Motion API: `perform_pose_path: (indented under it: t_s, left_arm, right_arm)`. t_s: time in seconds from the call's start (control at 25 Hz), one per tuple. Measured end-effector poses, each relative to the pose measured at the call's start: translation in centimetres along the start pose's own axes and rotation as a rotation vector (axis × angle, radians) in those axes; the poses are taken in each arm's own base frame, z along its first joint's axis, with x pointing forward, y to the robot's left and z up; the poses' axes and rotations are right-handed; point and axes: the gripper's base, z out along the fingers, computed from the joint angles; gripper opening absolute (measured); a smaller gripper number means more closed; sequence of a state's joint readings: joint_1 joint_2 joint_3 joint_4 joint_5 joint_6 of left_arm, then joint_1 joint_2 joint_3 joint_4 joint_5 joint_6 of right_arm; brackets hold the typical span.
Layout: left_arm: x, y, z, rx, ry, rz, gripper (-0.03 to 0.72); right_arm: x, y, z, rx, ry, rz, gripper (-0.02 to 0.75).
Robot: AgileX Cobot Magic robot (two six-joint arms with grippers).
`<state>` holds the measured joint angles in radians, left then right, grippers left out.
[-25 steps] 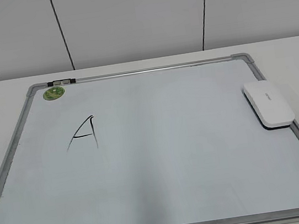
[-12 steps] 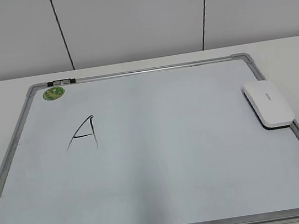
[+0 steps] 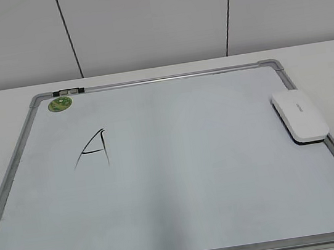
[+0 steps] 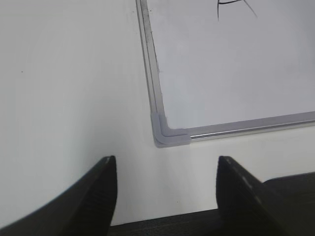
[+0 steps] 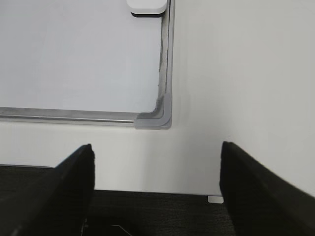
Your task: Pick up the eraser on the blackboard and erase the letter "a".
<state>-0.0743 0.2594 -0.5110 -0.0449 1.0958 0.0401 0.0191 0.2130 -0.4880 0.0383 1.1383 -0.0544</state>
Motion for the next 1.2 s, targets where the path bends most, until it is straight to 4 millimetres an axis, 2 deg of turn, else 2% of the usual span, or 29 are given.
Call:
perform_pose_path:
  t_s: [0.32,0.68,1.2]
  left_arm:
    - [0.3,0.0,-0.5,-0.001,-0.041,0.002,0.461]
    - [2.3,-0.2,-2.9,-0.005,-0.243,0.010,0.445]
    - [2.4,-0.2,-3.0,-0.026,-0.247,-0.001,0.442]
  right_arm:
    - [0.1,0.0,-0.2,0.001,-0.018,-0.001,0.587]
    - [2.2,0.2,-2.5,0.009,-0.227,-0.008,0.587]
    - [2.2,0.2,-2.5,0.009,-0.228,-0.008,0.587]
